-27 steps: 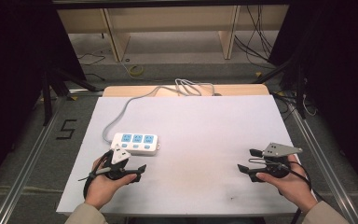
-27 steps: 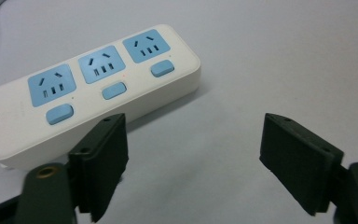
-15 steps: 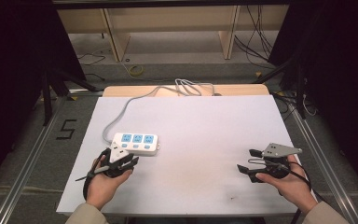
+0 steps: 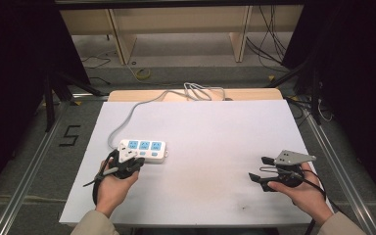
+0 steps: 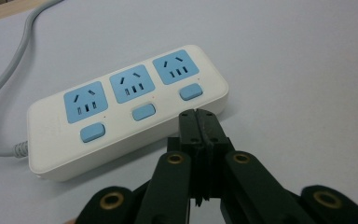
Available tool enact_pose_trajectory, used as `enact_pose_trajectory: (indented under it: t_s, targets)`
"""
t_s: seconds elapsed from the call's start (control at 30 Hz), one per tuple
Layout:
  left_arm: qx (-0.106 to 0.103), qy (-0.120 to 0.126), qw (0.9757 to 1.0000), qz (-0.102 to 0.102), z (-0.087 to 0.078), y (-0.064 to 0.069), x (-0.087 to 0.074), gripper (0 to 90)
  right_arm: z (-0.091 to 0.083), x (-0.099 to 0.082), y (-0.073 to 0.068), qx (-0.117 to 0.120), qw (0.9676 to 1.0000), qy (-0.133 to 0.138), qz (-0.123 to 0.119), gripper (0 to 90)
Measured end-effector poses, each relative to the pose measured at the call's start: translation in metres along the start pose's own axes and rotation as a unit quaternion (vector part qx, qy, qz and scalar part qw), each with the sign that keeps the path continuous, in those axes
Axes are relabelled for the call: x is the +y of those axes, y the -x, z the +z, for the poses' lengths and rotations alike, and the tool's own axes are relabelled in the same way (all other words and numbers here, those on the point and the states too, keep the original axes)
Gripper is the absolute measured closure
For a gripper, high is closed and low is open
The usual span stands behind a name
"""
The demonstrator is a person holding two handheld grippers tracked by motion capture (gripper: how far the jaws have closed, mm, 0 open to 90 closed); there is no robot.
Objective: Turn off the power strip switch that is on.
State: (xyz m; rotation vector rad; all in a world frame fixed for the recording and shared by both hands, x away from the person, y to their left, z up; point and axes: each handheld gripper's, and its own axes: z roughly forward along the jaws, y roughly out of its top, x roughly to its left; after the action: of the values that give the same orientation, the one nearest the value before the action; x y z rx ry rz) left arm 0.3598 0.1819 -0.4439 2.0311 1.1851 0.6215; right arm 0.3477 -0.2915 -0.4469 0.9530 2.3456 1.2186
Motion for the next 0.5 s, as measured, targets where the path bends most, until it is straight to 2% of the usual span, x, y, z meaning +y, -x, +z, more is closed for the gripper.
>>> enact_pose_trajectory:
  t_s: [0.17, 0.5]
  targets:
    - [0.01, -0.001, 0.9999, -0.012, 0.007, -0.008, 0.004, 90.0, -0.001, 0.0, -0.001, 0.0, 1.0, 0.001, 0.001, 22.9]
    - [0.028, -0.006, 0.9994, -0.016, 0.017, -0.019, 0.011, 90.0, -0.003, -0.002, -0.001, 0.001, 1.0, -0.002, 0.001, 23.1]
